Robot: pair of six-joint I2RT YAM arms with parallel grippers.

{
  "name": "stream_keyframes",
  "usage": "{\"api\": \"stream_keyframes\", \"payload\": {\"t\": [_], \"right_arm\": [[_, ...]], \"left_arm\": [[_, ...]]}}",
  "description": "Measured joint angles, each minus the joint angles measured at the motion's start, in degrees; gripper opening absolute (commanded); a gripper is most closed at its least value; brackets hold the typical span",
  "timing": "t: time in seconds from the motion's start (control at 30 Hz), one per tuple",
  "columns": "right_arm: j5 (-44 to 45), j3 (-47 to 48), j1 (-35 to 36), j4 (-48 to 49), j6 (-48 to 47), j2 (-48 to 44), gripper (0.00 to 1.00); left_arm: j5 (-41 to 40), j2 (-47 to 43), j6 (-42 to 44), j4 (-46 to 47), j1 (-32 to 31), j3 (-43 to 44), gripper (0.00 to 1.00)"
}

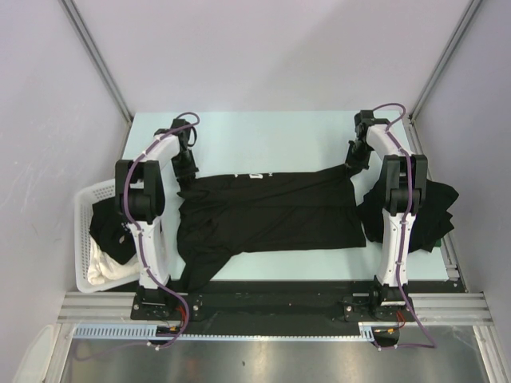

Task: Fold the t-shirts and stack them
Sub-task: Fold the tshirt

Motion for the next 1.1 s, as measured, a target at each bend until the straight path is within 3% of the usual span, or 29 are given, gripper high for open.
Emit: {"api": "stream_keyframes", "payload": {"t": [0.1,0.4,1.1], "right_arm": [[-0.20,0.00,-0.09,0.00,0.00,0.00,0.00],[-0.20,0.42,-0.09,-0.24,0.00,0.07,0.00],[0.00,15.67,0.09,-3.10,0.07,8.92,0.00]], "left_arm": [[0.59,0.07,-0.13,0.13,0.00,0.00,0.00],[0.66,1.11,-0.09,-1.53,0.00,2.03,0.00],[0.63,14.40,1.97,-7.96,2.03,26.60,0.00]]}}
